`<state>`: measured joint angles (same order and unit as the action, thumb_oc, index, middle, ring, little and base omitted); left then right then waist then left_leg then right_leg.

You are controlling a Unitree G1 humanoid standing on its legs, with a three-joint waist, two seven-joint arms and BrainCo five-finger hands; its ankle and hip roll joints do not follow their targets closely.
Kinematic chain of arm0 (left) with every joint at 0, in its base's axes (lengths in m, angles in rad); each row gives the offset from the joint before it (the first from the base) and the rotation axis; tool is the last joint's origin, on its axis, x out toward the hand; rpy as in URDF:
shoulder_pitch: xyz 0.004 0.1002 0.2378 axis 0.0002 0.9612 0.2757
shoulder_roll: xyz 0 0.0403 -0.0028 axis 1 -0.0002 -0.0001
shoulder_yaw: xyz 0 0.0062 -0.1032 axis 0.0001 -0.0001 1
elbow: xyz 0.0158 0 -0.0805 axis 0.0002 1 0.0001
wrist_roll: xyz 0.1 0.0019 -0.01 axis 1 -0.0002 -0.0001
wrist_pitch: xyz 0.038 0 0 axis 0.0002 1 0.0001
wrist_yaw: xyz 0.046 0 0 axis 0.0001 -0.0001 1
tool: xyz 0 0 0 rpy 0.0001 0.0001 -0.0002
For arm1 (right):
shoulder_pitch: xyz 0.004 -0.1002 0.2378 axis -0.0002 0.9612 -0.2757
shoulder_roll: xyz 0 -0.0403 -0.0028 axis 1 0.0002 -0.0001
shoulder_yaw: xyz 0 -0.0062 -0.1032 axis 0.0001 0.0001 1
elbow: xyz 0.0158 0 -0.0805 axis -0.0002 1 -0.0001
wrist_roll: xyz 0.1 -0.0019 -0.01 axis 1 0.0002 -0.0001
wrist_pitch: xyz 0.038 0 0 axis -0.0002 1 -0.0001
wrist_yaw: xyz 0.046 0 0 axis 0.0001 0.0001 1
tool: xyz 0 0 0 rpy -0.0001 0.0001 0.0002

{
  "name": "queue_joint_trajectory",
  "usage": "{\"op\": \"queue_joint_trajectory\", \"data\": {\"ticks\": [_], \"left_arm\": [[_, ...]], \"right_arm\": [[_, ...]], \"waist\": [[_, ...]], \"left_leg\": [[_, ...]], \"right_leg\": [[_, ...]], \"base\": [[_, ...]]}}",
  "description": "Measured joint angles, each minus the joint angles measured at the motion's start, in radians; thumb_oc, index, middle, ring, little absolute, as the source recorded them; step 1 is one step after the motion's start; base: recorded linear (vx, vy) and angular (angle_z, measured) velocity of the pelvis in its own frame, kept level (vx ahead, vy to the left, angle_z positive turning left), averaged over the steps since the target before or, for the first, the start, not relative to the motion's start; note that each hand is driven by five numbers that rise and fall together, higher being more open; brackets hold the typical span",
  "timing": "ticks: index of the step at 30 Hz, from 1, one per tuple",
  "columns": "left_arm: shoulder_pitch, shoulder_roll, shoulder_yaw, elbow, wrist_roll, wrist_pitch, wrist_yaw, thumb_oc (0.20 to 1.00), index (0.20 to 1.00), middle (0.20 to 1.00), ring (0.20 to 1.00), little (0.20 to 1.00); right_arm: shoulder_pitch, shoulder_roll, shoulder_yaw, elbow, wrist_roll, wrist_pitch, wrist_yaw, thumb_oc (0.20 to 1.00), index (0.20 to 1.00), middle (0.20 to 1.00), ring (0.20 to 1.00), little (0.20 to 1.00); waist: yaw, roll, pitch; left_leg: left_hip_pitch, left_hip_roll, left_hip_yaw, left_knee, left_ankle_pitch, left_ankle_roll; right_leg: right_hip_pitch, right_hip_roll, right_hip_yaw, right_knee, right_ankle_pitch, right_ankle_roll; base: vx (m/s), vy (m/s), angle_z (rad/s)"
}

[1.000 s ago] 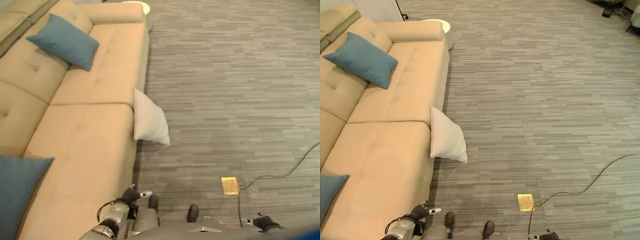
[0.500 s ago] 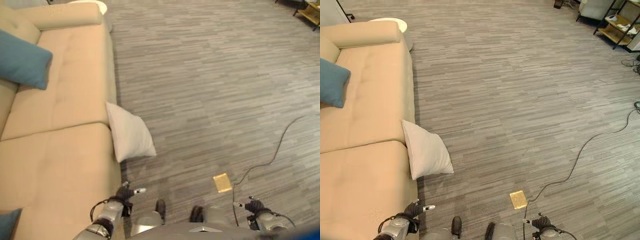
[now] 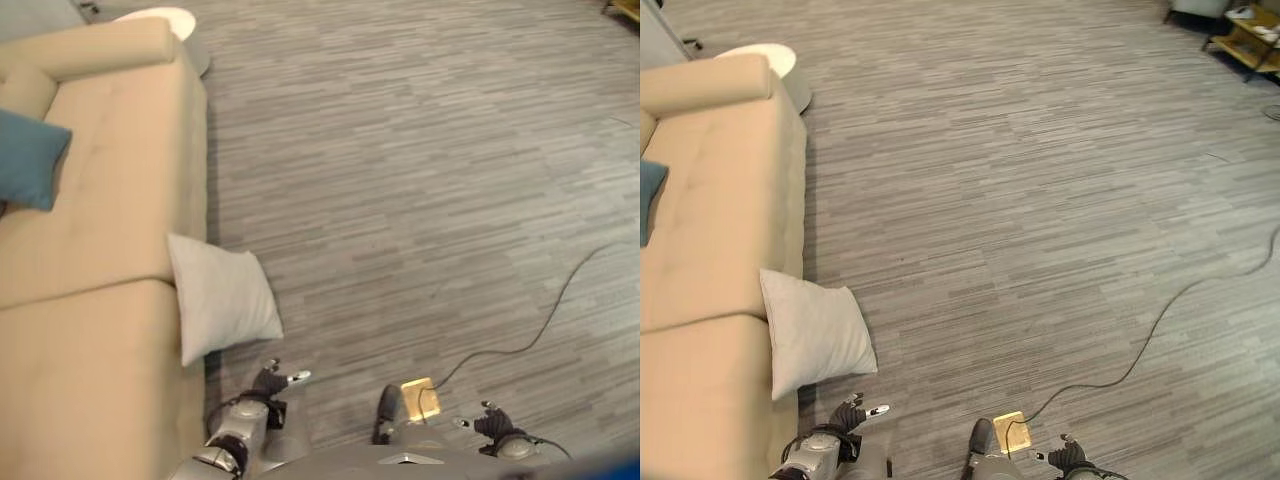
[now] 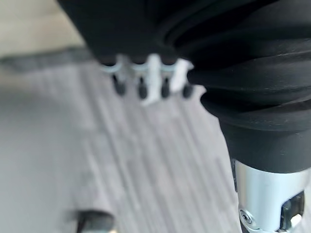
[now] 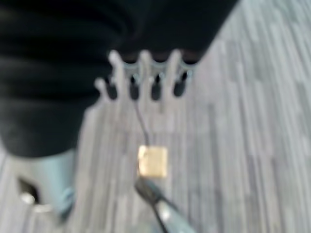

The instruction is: Pick up all the scattered cushions and arrange them neatly on the sofa.

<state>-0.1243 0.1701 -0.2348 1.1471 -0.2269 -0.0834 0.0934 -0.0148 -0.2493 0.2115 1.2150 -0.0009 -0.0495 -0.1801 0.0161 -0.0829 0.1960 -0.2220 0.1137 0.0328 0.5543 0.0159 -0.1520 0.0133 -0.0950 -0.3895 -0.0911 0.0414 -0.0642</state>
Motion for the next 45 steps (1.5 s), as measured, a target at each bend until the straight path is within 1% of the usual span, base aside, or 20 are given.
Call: {"op": "queue_joint_trajectory", "data": {"ticks": [2,5,9,11,12,15,16,18,22,24,25,27,28,32,35,36,37,38,44,45], "left_arm": [[-0.007,-0.003,-0.004,-0.028,0.001,0.0,0.0,1.0,1.0,1.0,1.0,1.0],[0.006,-0.006,-0.033,-0.018,-0.001,0.004,0.0,1.0,1.0,1.0,1.0,1.0],[0.022,-0.003,-0.02,-0.017,0.004,0.004,0.017,1.0,1.0,1.0,1.0,1.0],[0.041,-0.016,-0.022,-0.011,0.004,0.005,0.022,1.0,1.0,1.0,1.0,1.0],[0.034,-0.014,-0.021,-0.006,0.004,0.004,0.024,1.0,1.0,1.0,1.0,1.0],[0.023,-0.004,-0.022,-0.001,0.003,0.004,0.033,1.0,1.0,1.0,1.0,1.0],[0.02,0.005,-0.023,-0.002,0.001,0.003,0.038,1.0,1.0,1.0,1.0,1.0],[0.011,0.015,-0.039,-0.003,0.002,0.002,0.04,1.0,1.0,1.0,1.0,1.0],[-0.007,0.019,-0.038,0.0,0.003,0.002,0.046,1.0,1.0,1.0,1.0,1.0],[0.006,0.012,-0.038,0.03,0.003,0.004,0.048,1.0,1.0,1.0,1.0,1.0],[0.017,0.014,-0.034,0.039,0.004,0.004,0.052,1.0,1.0,1.0,1.0,1.0],[0.025,0.01,-0.03,0.055,0.005,0.003,0.062,1.0,1.0,1.0,1.0,1.0],[0.031,-0.002,-0.032,0.054,0.006,0.002,0.064,1.0,1.0,1.0,1.0,1.0],[0.06,-0.014,-0.031,0.054,0.005,-0.002,0.065,1.0,1.0,1.0,1.0,1.0],[0.049,-0.009,-0.042,0.052,0.013,-0.006,0.058,1.0,1.0,1.0,1.0,1.0],[0.036,-0.006,-0.038,0.053,0.013,-0.006,0.054,1.0,1.0,1.0,1.0,1.0],[0.032,-0.005,-0.038,0.021,0.011,-0.002,0.037,1.0,1.0,1.0,1.0,1.0],[0.026,-0.003,-0.04,0.025,0.014,0.01,0.035,1.0,1.0,1.0,1.0,1.0],[0.041,-0.01,-0.041,0.023,0.022,0.014,0.034,1.0,1.0,1.0,1.0,1.0],[0.037,-0.019,-0.038,-0.036,0.026,0.022,0.027,1.0,1.0,1.0,1.0,1.0]], "right_arm": [[-0.001,0.003,0.004,0.001,0.004,0.0,-0.015,1.0,1.0,1.0,1.0,1.0],[-0.014,0.0,0.03,0.004,0.001,0.0,-0.024,1.0,1.0,1.0,1.0,1.0],[-0.022,0.001,0.065,-0.001,-0.025,-0.002,-0.026,1.0,1.0,1.0,1.0,1.0],[-0.005,-0.015,0.07,-0.002,-0.046,0.004,-0.031,1.0,1.0,1.0,1.0,1.0],[0.0,-0.017,0.072,-0.003,-0.058,0.004,-0.029,1.0,1.0,1.0,1.0,1.0],[0.019,-0.002,0.064,-0.027,-0.066,0.003,-0.043,1.0,1.0,1.0,1.0,1.0],[0.012,-0.016,0.069,-0.042,-0.075,0.005,-0.049,1.0,1.0,1.0,1.0,1.0],[-0.009,-0.017,0.077,-0.062,-0.092,0.005,-0.047,1.0,1.0,1.0,1.0,1.0],[-0.071,0.005,0.106,-0.082,-0.104,0.002,-0.037,1.0,1.0,1.0,1.0,1.0],[-0.099,0.011,0.112,-0.082,-0.105,0.003,-0.037,1.0,1.0,1.0,1.0,1.0],[-0.105,0.015,0.114,-0.072,-0.104,0.007,-0.037,1.0,1.0,1.0,1.0,1.0],[-0.097,0.032,0.114,-0.043,-0.103,0.017,-0.037,1.0,1.0,1.0,1.0,1.0],[-0.094,0.036,0.112,-0.029,-0.102,0.022,-0.037,1.0,1.0,1.0,1.0,1.0],[-0.111,0.029,0.097,-0.019,-0.101,0.02,-0.037,1.0,1.0,1.0,1.0,1.0],[-0.102,0.016,0.08,-0.018,-0.082,0.021,-0.036,1.0,1.0,1.0,1.0,1.0],[-0.098,0.014,0.08,-0.015,-0.071,0.02,-0.037,1.0,1.0,1.0,1.0,1.0],[-0.101,0.009,0.072,0.023,-0.059,0.019,-0.036,1.0,1.0,1.0,1.0,1.0],[-0.111,0.013,0.072,0.018,-0.049,0.019,-0.038,1.0,1.0,1.0,1.0,1.0],[-0.067,0.018,0.068,0.022,-0.04,0.022,-0.038,1.0,1.0,1.0,1.0,1.0],[-0.072,0.027,0.059,0.034,-0.021,0.055,-0.049,1.0,1.0,1.0,1.0,1.0]], "waist": [[-0.003,0.005,0.007],[0.0,0.064,0.02],[0.0,0.057,0.017],[-0.027,0.093,0.001],[-0.027,0.093,0.004],[-0.027,0.1,0.003],[-0.022,0.091,0.002],[-0.023,0.087,0.004],[-0.009,0.114,0.02],[-0.002,0.106,0.018],[-0.015,0.097,0.012],[-0.044,0.072,0.0],[-0.056,0.082,-0.009],[-0.009,0.088,-0.035],[0.005,0.06,-0.042],[0.004,0.042,-0.034],[0.003,0.029,-0.037],[-0.009,0.029,-0.038],[-0.016,0.063,-0.026],[-0.019,0.09,0.011]], "left_leg": [[-0.02,-0.01,0.102,-0.234,0.0,0.02],[-0.01,-0.02,0.171,-0.571,0.075,0.024],[0.047,-0.066,0.148,-0.55,0.089,0.052],[0.123,-0.097,0.147,-0.583,0.074,0.162],[0.144,-0.106,0.151,-0.603,0.076,0.196],[0.196,-0.113,0.142,-0.622,0.051,0.23],[0.227,-0.143,0.136,-0.621,0.026,0.251],[0.258,-0.167,0.106,-0.624,0.006,0.267],[0.291,-0.167,0.068,-0.641,-0.011,0.25],[0.318,-0.164,0.041,-0.641,-0.046,0.229],[0.337,-0.161,-0.011,-0.635,-0.083,0.227],[0.35,-0.153,-0.093,-0.632,-0.102,0.202],[0.366,-0.114,-0.146,-0.622,-0.11,0.18],[0.339,-0.058,-0.158,-0.506,-0.08,0.132],[0.228,-0.052,-0.174,-0.366,-0.006,0.019],[0.17,-0.036,-0.087,-0.3,0.006,0.021],[0.138,-0.012,0.063,-0.327,-0.008,0.037],[0.154,-0.009,0.123,-0.382,-0.007,0.041],[0.188,-0.006,0.117,-0.447,-0.02,0.067],[0.155,0.009,0.129,-0.357,-0.074,0.0]], "right_leg": [[0.013,0.014,-0.043,-0.005,-0.045,0.033],[0.042,0.086,-0.064,0.0,-0.078,0.066],[0.096,0.089,-0.031,0.001,-0.1,0.072],[0.105,0.079,-0.008,0.064,-0.151,0.087],[0.086,0.061,-0.003,0.123,-0.168,0.094],[-0.02,-0.004,0.029,0.433,-0.227,0.131],[-0.106,-0.086,0.034,0.647,-0.258,0.156],[-0.152,-0.093,0.11,0.734,-0.274,0.163],[-0.253,-0.05,0.184,0.5,-0.251,0.168],[-0.29,-0.037,0.213,0.281,-0.12,0.18],[-0.29,-0.007,0.37,0.133,-0.043,0.193],[-0.263,-0.001,0.439,0.091,0.009,0.194],[-0.224,0.021,0.42,0.099,0.074,0.167],[-0.131,0.064,0.348,0.07,0.068,0.086],[-0.06,0.044,0.174,0.056,0.018,0.032],[-0.028,0.03,0.077,0.026,0.012,0.014],[-0.008,0.053,0.025,0.009,-0.009,0.028],[-0.002,0.071,-0.003,0.002,-0.014,0.027],[-0.02,0.078,0.026,0.092,-0.049,0.018],[-0.021,0.075,0.038,0.212,-0.14,0.09]], "base": [[0.25,0.031,0.67],[0.25,0.077,0.16],[0.22,0.146,-0.41],[0.14,0.145,-0.18],[0.16,0.166,-0.1],[0.17,0.137,0.08],[0.22,0.093,0.26],[0.22,0.019,0.4],[0.21,-0.076,0.35],[0.39,-0.144,0.39],[0.41,-0.157,0.86],[0.26,-0.158,1.45],[0.21,-0.185,1.44],[0.17,-0.219,0.85],[0.07,-0.259,1.75],[0.06,-0.191,2.59],[0.01,-0.033,1.83],[0.01,-0.032,1.16],[0.3,0.037,-0.02],[0.22,0.13,1.4]]}}
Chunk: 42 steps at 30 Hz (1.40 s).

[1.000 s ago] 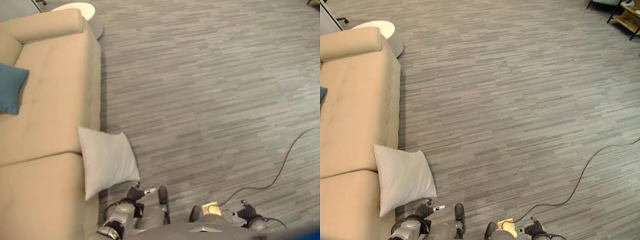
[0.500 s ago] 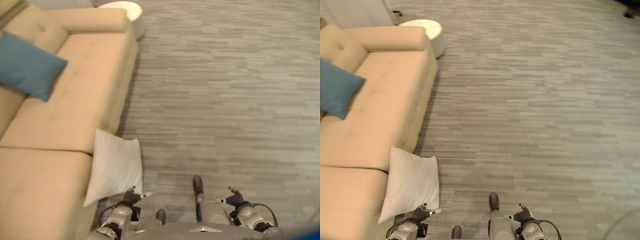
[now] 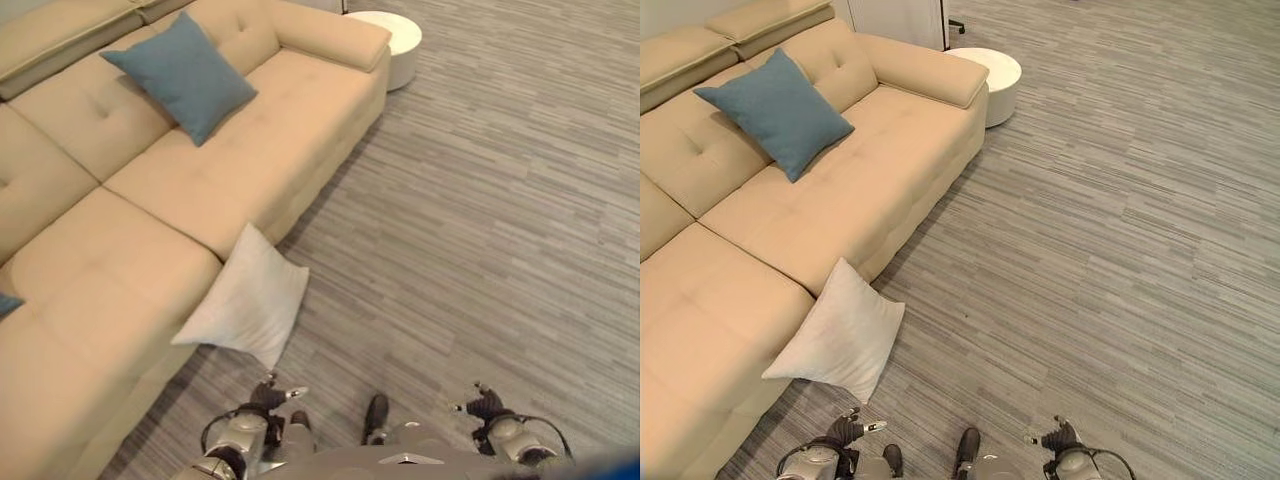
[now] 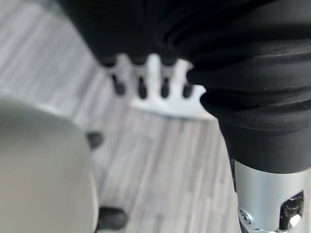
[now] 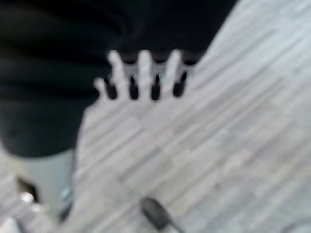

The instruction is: Pick up all the scattered cushions and arrange them neatly on the sofa.

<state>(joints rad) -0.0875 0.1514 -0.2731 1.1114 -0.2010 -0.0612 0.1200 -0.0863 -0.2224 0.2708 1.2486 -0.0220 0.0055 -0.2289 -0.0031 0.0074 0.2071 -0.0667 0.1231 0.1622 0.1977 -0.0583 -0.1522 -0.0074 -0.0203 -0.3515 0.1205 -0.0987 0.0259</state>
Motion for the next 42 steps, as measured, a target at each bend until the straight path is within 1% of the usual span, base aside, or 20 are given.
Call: {"op": "queue_joint_trajectory", "data": {"ticks": [1,2,4,5,6,8,9,10,11,13,16,18,20,22,25,28,30,35,39,42], "left_arm": [[-0.026,-0.016,0.006,0.027,0.019,-0.022,-0.027,1.0,1.0,1.0,1.0,1.0],[-0.024,-0.02,-0.002,0.045,0.026,-0.021,-0.036,1.0,1.0,1.0,1.0,1.0],[0.006,0.007,0.017,0.044,-0.004,-0.023,-0.04,1.0,1.0,1.0,1.0,1.0],[0.0,0.017,0.014,0.063,0.001,-0.017,-0.042,1.0,1.0,1.0,1.0,1.0],[-0.014,0.027,0.015,0.078,0.015,-0.007,-0.049,1.0,1.0,1.0,1.0,1.0],[-0.039,0.042,0.013,0.083,0.017,-0.002,-0.051,1.0,1.0,1.0,1.0,1.0],[-0.028,0.032,0.045,0.082,0.015,-0.009,-0.069,1.0,1.0,1.0,1.0,1.0],[-0.032,0.045,0.059,0.084,0.015,-0.016,-0.069,1.0,1.0,1.0,1.0,1.0],[0.009,0.085,0.075,0.044,0.014,-0.01,-0.072,1.0,1.0,1.0,1.0,1.0],[-0.004,0.095,0.094,0.055,0.014,0.002,-0.077,1.0,1.0,1.0,1.0,1.0],[0.006,0.092,0.101,0.097,0.015,-0.009,-0.077,1.0,1.0,1.0,1.0,1.0],[0.046,0.106,0.129,0.09,0.015,-0.002,-0.08,1.0,1.0,1.0,1.0,1.0],[0.015,0.064,0.082,0.104,0.014,0.007,-0.1,1.0,1.0,1.0,1.0,1.0],[0.039,0.072,0.101,0.084,0.013,-0.006,-0.1,1.0,1.0,1.0,1.0,1.0],[0.075,0.063,0.116,0.089,-0.02,0.0,-0.098,1.0,1.0,1.0,1.0,1.0],[0.049,0.06,0.116,0.089,-0.024,-0.001,-0.098,1.0,1.0,1.0,1.0,1.0],[0.042,0.061,0.115,0.089,-0.024,0.001,-0.098,1.0,1.0,1.0,1.0,1.0],[-0.023,0.064,0.035,0.079,-0.016,0.005,-0.092,1.0,1.0,1.0,1.0,1.0],[0.0,0.081,0.052,0.087,-0.02,0.006,-0.087,1.0,1.0,1.0,1.0,1.0],[0.021,0.1,0.09,0.1,-0.019,0.006,-0.082,1.0,1.0,1.0,1.0,1.0]], "right_arm": [[0.033,-0.026,-0.024,0.026,0.022,0.001,0.042,1.0,1.0,1.0,1.0,1.0],[0.058,-0.043,-0.063,0.045,0.035,-0.002,0.058,1.0,1.0,1.0,1.0,1.0],[0.032,-0.078,-0.057,0.032,0.04,-0.025,0.054,1.0,1.0,1.0,1.0,1.0],[0.008,-0.104,-0.057,0.024,0.04,-0.035,0.057,1.0,1.0,1.0,1.0,1.0],[-0.011,-0.109,-0.069,0.022,0.041,-0.039,0.054,1.0,1.0,1.0,1.0,1.0],[-0.013,-0.125,-0.003,-0.035,0.052,-0.038,0.07,1.0,1.0,1.0,1.0,1.0],[0.044,-0.136,-0.078,-0.06,0.096,-0.056,0.176,1.0,1.0,1.0,1.0,1.0],[0.047,-0.142,-0.127,0.006,0.116,-0.052,0.2,1.0,1.0,1.0,1.0,1.0],[0.048,-0.141,-0.081,-0.119,0.104,-0.004,0.197,1.0,1.0,1.0,1.0,1.0],[-0.02,-0.149,-0.076,-0.052,0.073,-0.008,0.213,1.0,1.0,1.0,1.0,1.0],[0.086,-0.155,-0.129,-0.294,0.134,-0.045,0.213,1.0,1.0,1.0,1.0,1.0],[0.032,-0.125,-0.123,-0.218,0.174,-0.089,0.274,1.0,1.0,1.0,1.0,1.0],[-0.13,-0.259,-0.031,0.211,0.083,0.013,0.259,1.0,1.0,1.0,1.0,1.0],[-0.053,-0.278,-0.138,0.051,0.076,-0.01,0.192,1.0,1.0,1.0,1.0,1.0],[-0.023,-0.145,-0.126,0.011,0.097,-0.054,0.178,1.0,1.0,1.0,1.0,1.0],[-0.004,-0.128,-0.097,0.027,0.097,-0.055,0.175,1.0,1.0,1.0,1.0,1.0],[0.015,-0.136,-0.098,0.027,0.097,-0.056,0.162,1.0,1.0,1.0,1.0,1.0],[0.043,-0.125,-0.101,0.041,0.097,-0.053,0.138,1.0,1.0,1.0,1.0,1.0],[0.04,-0.089,-0.098,0.023,0.096,-0.056,0.133,1.0,1.0,1.0,1.0,1.0],[0.061,-0.083,-0.099,0.013,0.093,-0.053,0.133,1.0,1.0,1.0,1.0,1.0]], "waist": [[-0.01,-0.004,-0.007],[0.006,-0.016,-0.042],[0.054,-0.041,-0.068],[0.05,-0.022,-0.079],[0.044,-0.019,-0.074],[0.01,-0.023,0.0],[-0.003,-0.016,-0.01],[-0.002,-0.01,-0.025],[0.0,-0.034,-0.017],[-0.027,-0.064,-0.004],[-0.043,-0.058,-0.004],[-0.056,-0.099,-0.026],[-0.01,-0.023,-0.043],[0.014,-0.001,-0.051],[0.012,-0.02,-0.054],[0.008,-0.057,-0.037],[-0.011,-0.073,-0.04],[-0.055,-0.106,-0.023],[-0.033,-0.108,-0.027],[-0.044,-0.071,-0.042]], "left_leg": [[-0.018,-0.016,0.029,0.008,-0.039,-0.014],[-0.025,-0.037,0.013,0.0,-0.019,0.083],[-0.027,-0.066,0.039,0.033,-0.04,0.095],[-0.001,-0.068,0.049,-0.027,-0.039,0.098],[0.024,-0.086,0.045,-0.092,-0.028,0.152],[0.078,-0.144,0.06,-0.067,-0.075,0.238],[0.088,-0.15,0.053,-0.088,-0.065,0.231],[0.088,-0.151,0.049,-0.094,-0.067,0.232],[0.11,-0.171,0.035,-0.116,-0.07,0.229],[0.129,-0.193,0.011,-0.132,-0.066,0.224],[0.166,-0.192,-0.038,-0.164,-0.066,0.217],[0.207,-0.201,-0.072,-0.184,-0.08,0.195],[0.226,-0.165,-0.134,-0.176,-0.106,0.165],[0.224,-0.13,-0.144,-0.137,-0.088,0.134],[0.173,-0.082,-0.178,0.03,-0.067,0.098],[0.112,-0.069,-0.155,0.153,-0.029,0.039],[0.102,-0.029,-0.063,0.147,-0.03,0.039],[0.02,-0.01,0.153,-0.063,-0.023,0.053],[0.051,-0.045,0.101,-0.131,0.013,0.116],[0.091,-0.115,0.105,-0.201,0.018,0.181]], "right_leg": [[0.029,-0.028,-0.113,0.003,-0.028,-0.023],[0.007,-0.069,-0.161,0.063,-0.076,-0.026],[-0.047,-0.124,-0.131,0.127,-0.106,-0.022],[-0.061,-0.121,-0.117,0.135,-0.101,-0.014],[-0.082,-0.14,-0.106,0.164,-0.092,0.0],[-0.229,-0.218,0.093,0.556,-0.073,0.028],[-0.285,-0.2,0.18,0.535,-0.094,0.069],[-0.31,-0.188,0.202,0.48,-0.086,0.079],[-0.353,-0.164,0.246,0.341,-0.073,0.1],[-0.324,-0.135,0.313,0.093,0.003,0.109],[-0.32,-0.092,0.353,0.059,0.09,0.09],[-0.29,-0.089,0.337,0.051,0.168,0.071],[-0.243,-0.075,0.282,0.038,0.182,0.062],[-0.203,-0.053,0.247,0.033,0.151,-0.006],[-0.091,-0.015,0.189,-0.048,0.123,-0.044],[-0.032,-0.025,0.124,-0.087,0.125,-0.092],[0.001,-0.019,0.071,-0.112,0.113,-0.11],[0.011,-0.014,-0.075,-0.152,0.092,-0.07],[-0.001,0.008,-0.024,-0.102,0.075,-0.058],[-0.058,-0.075,-0.009,0.049,0.042,-0.009]], "base": [[0.05,0.066,2.28],[0.05,0.066,1.82],[0.14,0.131,0.32],[0.27,0.216,-0.16],[0.28,0.117,-0.05],[0.13,-0.044,0.39],[0.24,-0.084,0.59],[0.24,-0.084,0.25],[0.26,-0.152,0.03],[0.22,-0.118,0.33],[0.14,-0.074,0.68],[0.22,-0.201,0.54],[0.17,-0.21,0.94],[0.16,-0.288,0.59],[0.08,-0.325,0.44],[0.01,-0.143,0.58],[-0.01,-0.048,0.69],[0.03,0.02,0.87],[0.07,0.129,-0.28],[0.07,0.229,-0.04]]}}
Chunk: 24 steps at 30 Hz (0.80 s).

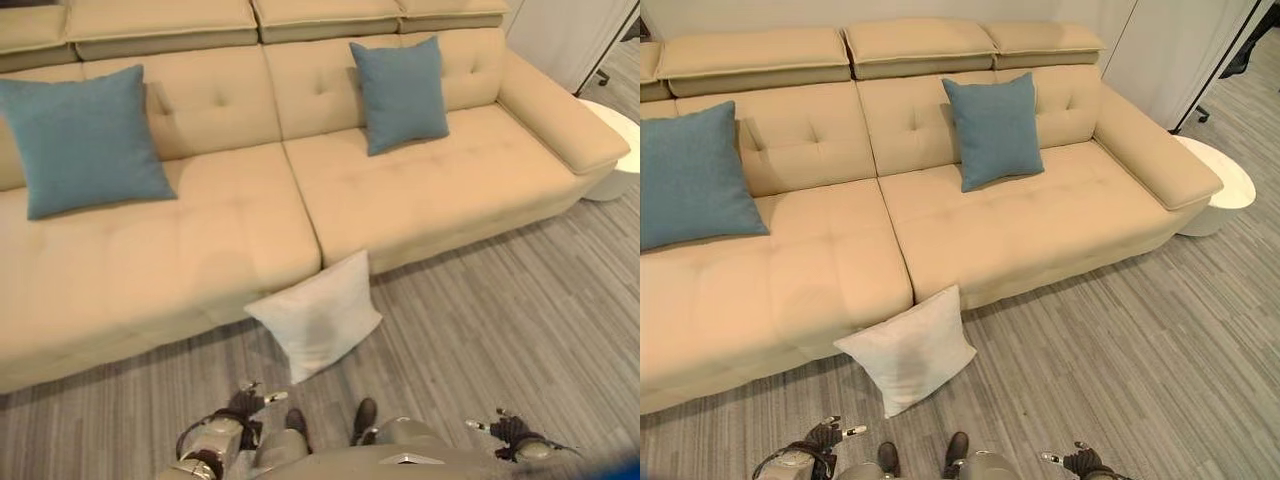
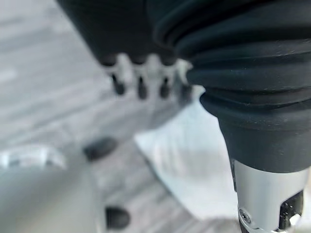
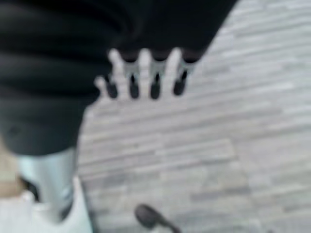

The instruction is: Pick up all the scattered cushions and arrange them neatly on the sofa.

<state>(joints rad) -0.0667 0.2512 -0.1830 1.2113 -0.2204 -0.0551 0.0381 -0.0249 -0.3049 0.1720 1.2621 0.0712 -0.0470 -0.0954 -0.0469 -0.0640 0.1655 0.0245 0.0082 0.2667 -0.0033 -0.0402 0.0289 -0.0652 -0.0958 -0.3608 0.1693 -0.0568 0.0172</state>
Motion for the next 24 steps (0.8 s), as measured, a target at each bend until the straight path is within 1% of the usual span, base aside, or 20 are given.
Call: {"op": "queue_joint_trajectory", "data": {"ticks": [1,2,3,4,5,7,9,10,11,12,13,14,15,17,19,20,21,22,23,24], "left_arm": [[0.002,0.0,0.008,0.001,0.0,0.0,0.004,1.0,1.0,1.0,1.0,1.0],[0.002,0.0,0.007,0.001,0.0,0.0,0.006,1.0,1.0,1.0,1.0,1.0],[-0.003,0.006,0.004,0.001,0.0,0.0,0.009,1.0,1.0,1.0,1.0,1.0],[-0.003,0.012,0.004,0.0,0.0,-0.002,0.012,1.0,1.0,1.0,1.0,1.0],[0.011,0.039,0.005,0.003,-0.001,-0.007,0.013,1.0,1.0,1.0,1.0,1.0],[0.028,0.048,0.005,0.003,-0.001,-0.006,0.013,1.0,1.0,1.0,1.0,1.0],[0.02,0.04,0.011,0.011,-0.003,-0.007,0.013,1.0,1.0,1.0,1.0,1.0],[0.011,0.036,0.012,0.009,-0.003,-0.009,0.014,1.0,1.0,1.0,1.0,1.0],[0.012,0.034,0.012,0.009,-0.003,-0.011,0.013,1.0,1.0,1.0,1.0,1.0],[0.018,0.032,0.015,0.009,-0.002,-0.016,0.014,1.0,1.0,1.0,1.0,1.0],[0.02,0.023,0.018,0.006,-0.003,-0.019,0.014,1.0,1.0,1.0,1.0,1.0],[0.028,0.012,0.017,-0.004,-0.003,-0.02,0.013,1.0,1.0,1.0,1.0,1.0],[0.029,0.01,0.016,-0.004,-0.004,-0.02,0.013,1.0,1.0,1.0,1.0,1.0],[0.026,0.007,0.015,-0.013,-0.005,-0.021,0.013,1.0,1.0,1.0,1.0,1.0],[0.014,0.004,0.004,-0.013,-0.005,-0.02,0.012,1.0,1.0,1.0,1.0,1.0],[0.002,0.005,-0.005,-0.013,-0.005,-0.02,0.013,1.0,1.0,1.0,1.0,1.0],[-0.003,0.004,-0.006,-0.014,-0.006,-0.02,0.012,1.0,1.0,1.0,1.0,1.0],[-0.027,0.006,-0.011,-0.014,-0.007,-0.018,0.013,1.0,1.0,1.0,1.0,1.0],[-0.041,0.005,-0.013,-0.02,-0.008,-0.018,0.012,1.0,1.0,1.0,1.0,1.0],[-0.04,0.005,-0.013,-0.032,-0.01,-0.018,0.012,1.0,1.0,1.0,1.0,1.0]], "right_arm": [[-0.009,-0.001,0.0,-0.001,-0.002,0.001,0.0,1.0,1.0,1.0,1.0,1.0],[-0.014,-0.003,0.001,-0.018,-0.005,0.001,0.0,1.0,1.0,1.0,1.0,1.0],[-0.009,0.0,0.006,-0.042,-0.005,-0.001,0.001,1.0,1.0,1.0,1.0,1.0],[-0.009,0.002,0.018,-0.049,-0.005,-0.001,0.002,1.0,1.0,1.0,1.0,1.0],[-0.031,0.016,0.043,-0.065,-0.006,-0.003,0.002,1.0,1.0,1.0,1.0,1.0],[-0.056,0.02,0.045,-0.07,-0.006,-0.007,0.003,1.0,1.0,1.0,1.0,1.0],[-0.08,0.017,0.043,-0.089,-0.005,-0.012,0.0,1.0,1.0,1.0,1.0,1.0],[-0.08,0.018,0.043,-0.087,-0.005,-0.012,0.0,1.0,1.0,1.0,1.0,1.0],[-0.073,0.018,0.043,-0.086,-0.005,-0.011,0.0,1.0,1.0,1.0,1.0,1.0],[-0.06,0.019,0.043,-0.086,-0.005,-0.012,0.0,1.0,1.0,1.0,1.0,1.0],[-0.043,0.019,0.044,-0.073,-0.005,-0.011,0.001,1.0,1.0,1.0,1.0,1.0],[-0.04,0.012,0.042,-0.056,-0.005,-0.01,0.001,1.0,1.0,1.0,1.0,1.0],[-0.041,0.008,0.033,-0.056,-0.004,-0.01,0.0,1.0,1.0,1.0,1.0,1.0],[-0.036,-0.005,0.032,-0.058,-0.003,-0.01,0.0,1.0,1.0,1.0,1.0,1.0],[-0.047,-0.025,0.032,-0.071,-0.001,-0.014,-0.002,1.0,1.0,1.0,1.0,1.0],[-0.049,-0.026,0.033,-0.071,0.004,-0.014,-0.005,1.0,1.0,1.0,1.0,1.0],[-0.053,-0.027,0.033,-0.071,0.004,-0.014,-0.005,1.0,1.0,1.0,1.0,1.0],[-0.055,-0.025,0.032,-0.072,0.012,-0.014,-0.007,1.0,1.0,1.0,1.0,1.0],[-0.054,-0.024,0.033,-0.069,0.02,-0.014,-0.008,1.0,1.0,1.0,1.0,1.0],[-0.058,-0.024,0.037,-0.066,0.022,-0.013,-0.01,1.0,1.0,1.0,1.0,1.0]], "waist": [[0.001,0.012,0.006],[-0.001,0.027,0.015],[-0.009,0.033,0.014],[-0.014,0.032,0.009],[0.007,0.019,0.001],[0.013,0.003,-0.007],[0.001,0.011,0.0],[-0.002,0.004,0.001],[-0.003,0.009,0.003],[0.001,-0.005,-0.006],[-0.001,0.005,-0.012],[0.004,0.034,-0.026],[0.003,0.041,-0.024],[0.006,0.037,-0.024],[0.005,0.034,-0.02],[0.006,0.026,-0.009],[0.009,0.022,0.005],[0.001,0.003,0.03],[0.005,-0.011,0.051],[0.008,-0.017,0.064]], "left_leg": [[0.014,-0.009,0.001,-0.016,0.003,0.013],[0.034,-0.016,-0.005,-0.034,0.015,0.032],[0.045,-0.028,-0.033,-0.029,0.017,0.033],[0.044,-0.03,-0.04,-0.028,0.017,0.034],[0.043,-0.049,-0.041,-0.037,0.018,0.032],[0.043,-0.052,-0.043,-0.041,0.02,0.032],[0.045,-0.045,-0.091,-0.049,0.019,0.024],[0.057,-0.045,-0.105,-0.05,0.017,0.019],[0.07,-0.046,-0.116,-0.051,0.012,0.01],[0.085,-0.045,-0.139,-0.048,-0.002,-0.01],[0.101,-0.019,-0.176,-0.047,-0.025,-0.029],[0.098,0.036,-0.193,-0.034,-0.028,-0.054],[0.091,0.063,-0.209,-0.015,-0.028,-0.062],[0.064,0.088,-0.208,0.027,-0.02,-0.073],[0.024,0.108,-0.218,0.052,0.006,-0.108],[-0.009,0.128,-0.227,0.082,0.029,-0.144],[-0.025,0.13,-0.228,0.094,0.046,-0.162],[-0.074,0.127,-0.237,0.144,0.075,-0.191],[-0.09,0.125,-0.223,0.167,0.092,-0.189],[-0.103,0.133,-0.192,0.162,0.088,-0.182]], "right_leg": [[-0.023,-0.017,0.021,0.067,-0.008,0.011],[-0.065,-0.038,0.062,0.18,-0.024,0.029],[-0.12,-0.049,0.145,0.287,-0.061,0.061],[-0.13,-0.047,0.2,0.291,-0.074,0.077],[-0.169,-0.056,0.291,0.241,-0.082,0.091],[-0.17,-0.066,0.294,0.141,-0.059,0.102],[-0.168,-0.032,0.392,0.041,-0.015,0.127],[-0.162,-0.031,0.42,-0.016,0.039,0.121],[-0.144,-0.032,0.419,-0.053,0.071,0.117],[-0.109,-0.037,0.398,-0.09,0.099,0.114],[-0.073,-0.031,0.348,-0.102,0.14,0.084],[-0.039,0.021,0.311,-0.136,0.137,0.055],[-0.01,0.041,0.275,-0.163,0.135,0.035],[0.014,0.061,0.237,-0.195,0.139,0.0],[0.018,0.079,0.197,-0.216,0.136,-0.023],[0.022,0.096,0.164,-0.221,0.126,-0.035],[0.026,0.102,0.15,-0.222,0.122,-0.041],[0.027,0.093,0.127,-0.231,0.11,-0.058],[0.026,0.089,0.121,-0.234,0.107,-0.06],[0.023,0.091,0.102,-0.234,0.108,-0.06]], "base": [[0.04,0.105,0.08],[0.04,0.035,0.37],[0.07,-0.001,0.56],[0.07,-0.007,0.59],[0.09,-0.058,0.26],[0.1,-0.085,0.06],[0.1,-0.112,0.42],[0.14,-0.208,0.67],[0.14,-0.246,0.63],[0.14,-0.26,0.73],[0.13,-0.351,0.78],[0.1,-0.351,0.84],[0.07,-0.353,0.68],[0.01,-0.207,0.55],[-0.03,-0.258,0.62],[-0.07,-0.245,0.69],[-0.07,-0.199,0.96],[-0.04,-0.059,0.79],[-0.04,-0.027,0.7],[-0.06,0.011,0.38]]}}
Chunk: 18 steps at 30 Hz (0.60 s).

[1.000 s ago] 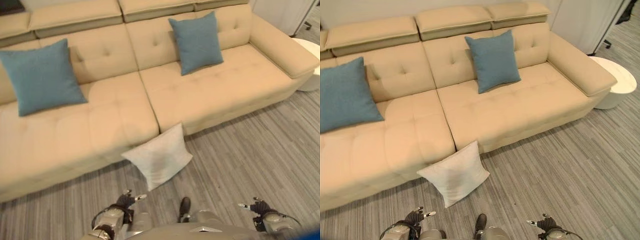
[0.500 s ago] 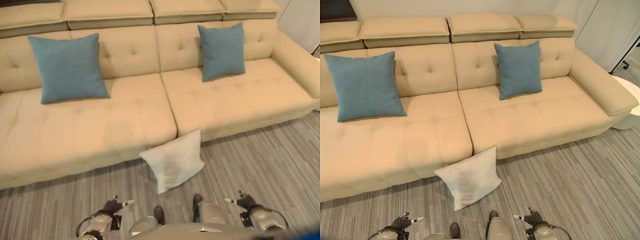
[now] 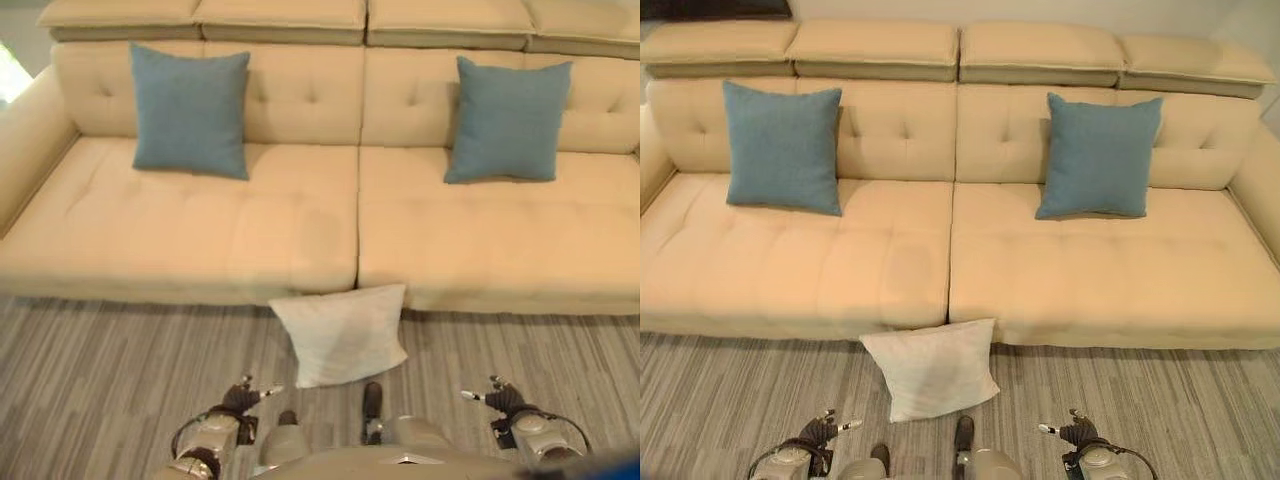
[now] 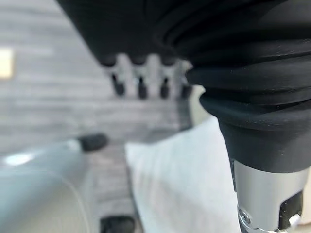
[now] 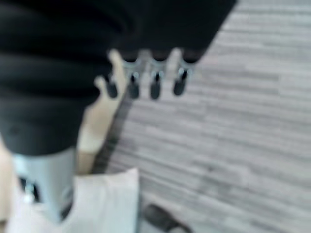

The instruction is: Pick up all the scattered cushions and arrange them neatly on the sofa.

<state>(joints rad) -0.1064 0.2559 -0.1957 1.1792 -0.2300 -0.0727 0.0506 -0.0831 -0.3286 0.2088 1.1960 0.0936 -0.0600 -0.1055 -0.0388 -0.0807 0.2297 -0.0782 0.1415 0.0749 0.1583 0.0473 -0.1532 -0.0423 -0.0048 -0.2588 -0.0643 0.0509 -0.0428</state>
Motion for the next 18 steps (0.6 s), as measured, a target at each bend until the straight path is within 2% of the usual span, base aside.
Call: {"op": "queue_joint_trajectory", "data": {"ticks": [2,4,5,6,7,8,9,11,12,13,14,18], "left_arm": [[-0.002,-0.001,-0.004,-0.002,-0.019,0.003,0.0,1.0,1.0,1.0,1.0,1.0],[-0.023,0.007,-0.018,-0.01,-0.035,0.001,0.004,1.0,1.0,1.0,1.0,1.0],[-0.034,0.008,-0.018,-0.01,-0.036,0.001,0.019,1.0,1.0,1.0,1.0,1.0],[-0.042,0.007,-0.021,-0.012,-0.036,0.001,0.024,1.0,1.0,1.0,1.0,1.0],[-0.081,0.002,-0.021,-0.015,-0.046,-0.001,0.039,1.0,1.0,1.0,1.0,1.0],[-0.132,0.015,-0.022,-0.048,-0.077,-0.015,0.059,1.0,1.0,1.0,1.0,1.0],[-0.176,0.03,-0.02,-0.071,-0.09,-0.026,0.079,1.0,1.0,1.0,1.0,1.0],[-0.251,0.043,-0.011,-0.109,-0.123,-0.032,0.112,1.0,1.0,1.0,1.0,1.0],[-0.283,0.042,0.003,-0.13,-0.145,-0.042,0.125,1.0,1.0,1.0,1.0,1.0],[-0.306,0.042,0.01,-0.141,-0.154,-0.053,0.134,1.0,1.0,1.0,1.0,1.0],[-0.34,0.045,0.007,-0.147,-0.174,-0.064,0.152,1.0,1.0,1.0,1.0,1.0],[-0.435,0.094,0.001,-0.133,-0.232,-0.07,0.196,1.0,1.0,1.0,1.0,1.0]], "right_arm": [[-0.002,-0.002,0.0,-0.004,0.001,-0.002,-0.012,1.0,1.0,1.0,1.0,1.0],[-0.026,-0.003,0.006,0.001,0.002,-0.003,-0.018,1.0,1.0,1.0,1.0,1.0],[-0.061,-0.004,0.008,0.007,0.002,-0.003,-0.023,1.0,1.0,1.0,1.0,1.0],[-0.089,-0.006,0.003,0.004,0.002,-0.006,-0.023,1.0,1.0,1.0,1.0,1.0],[-0.117,-0.01,-0.004,-0.006,0.015,-0.009,-0.033,1.0,1.0,1.0,1.0,1.0],[-0.139,-0.011,-0.003,-0.03,0.027,-0.011,-0.037,1.0,1.0,1.0,1.0,1.0],[-0.168,-0.012,-0.002,-0.052,0.043,-0.014,-0.044,1.0,1.0,1.0,1.0,1.0],[-0.224,-0.017,0.007,-0.091,0.062,-0.019,-0.061,1.0,1.0,1.0,1.0,1.0],[-0.247,-0.02,0.007,-0.104,0.069,-0.02,-0.064,1.0,1.0,1.0,1.0,1.0],[-0.256,-0.02,0.008,-0.111,0.076,-0.019,-0.066,1.0,1.0,1.0,1.0,1.0],[-0.262,-0.024,0.023,-0.124,0.084,-0.018,-0.077,1.0,1.0,1.0,1.0,1.0],[-0.424,-0.054,0.046,-0.162,0.092,-0.041,-0.119,1.0,1.0,1.0,1.0,1.0]], "waist": [[-0.017,0.0,0.017],[-0.013,-0.004,0.032],[-0.02,0.0,0.043],[-0.024,0.014,0.066],[-0.047,0.039,0.102],[-0.032,0.029,0.133],[-0.028,0.025,0.161],[-0.027,0.04,0.224],[-0.016,0.054,0.237],[-0.024,0.057,0.245],[-0.03,0.039,0.248],[-0.028,0.017,0.276]], "left_leg": [[-0.021,0.007,0.063,-0.043,-0.001,0.003],[-0.061,-0.021,0.051,-0.068,-0.009,0.015],[-0.081,-0.035,0.022,-0.063,-0.023,0.038],[-0.077,-0.045,0.013,-0.076,-0.028,0.046],[-0.074,-0.056,0.029,-0.091,-0.039,0.077],[-0.112,-0.082,0.045,-0.08,-0.036,0.088],[-0.16,-0.092,0.068,-0.054,-0.037,0.105],[-0.228,-0.084,0.077,-0.008,-0.048,0.129],[-0.271,-0.07,0.086,-0.001,-0.04,0.142],[-0.291,-0.074,0.084,-0.001,-0.038,0.141],[-0.304,-0.092,0.089,0.004,-0.038,0.14],[-0.414,-0.087,0.094,0.025,-0.007,0.136]], "right_leg": [[-0.013,0.002,-0.04,0.005,-0.007,-0.007],[-0.094,0.004,-0.021,0.053,0.006,0.007],[-0.15,0.004,-0.001,0.088,0.004,0.006],[-0.17,0.006,0.003,0.108,0.003,0.004],[-0.204,0.004,0.004,0.138,0.007,0.007],[-0.286,-0.018,0.044,0.191,0.002,0.003],[-0.336,-0.031,0.056,0.21,0.003,0.005],[-0.382,-0.035,0.058,0.217,0.004,0.04],[-0.459,-0.034,0.072,0.316,-0.036,0.019],[-0.482,-0.047,0.104,0.395,-0.054,0.009],[-0.463,-0.076,0.125,0.388,-0.086,0.036],[-0.574,-0.07,0.143,0.406,-0.067,0.04]], "base": [[-0.07,0.083,0.48],[-0.06,0.128,-0.07],[-0.08,0.104,-0.52],[-0.18,0.188,-0.36],[-0.19,0.173,-0.44],[-0.2,0.156,-0.55],[-0.11,0.078,-0.6],[-0.07,0.024,-0.34],[-0.08,-0.001,-0.08],[-0.1,-0.003,0.28],[-0.06,0.002,0.32],[-0.06,0.009,0.0]]}}
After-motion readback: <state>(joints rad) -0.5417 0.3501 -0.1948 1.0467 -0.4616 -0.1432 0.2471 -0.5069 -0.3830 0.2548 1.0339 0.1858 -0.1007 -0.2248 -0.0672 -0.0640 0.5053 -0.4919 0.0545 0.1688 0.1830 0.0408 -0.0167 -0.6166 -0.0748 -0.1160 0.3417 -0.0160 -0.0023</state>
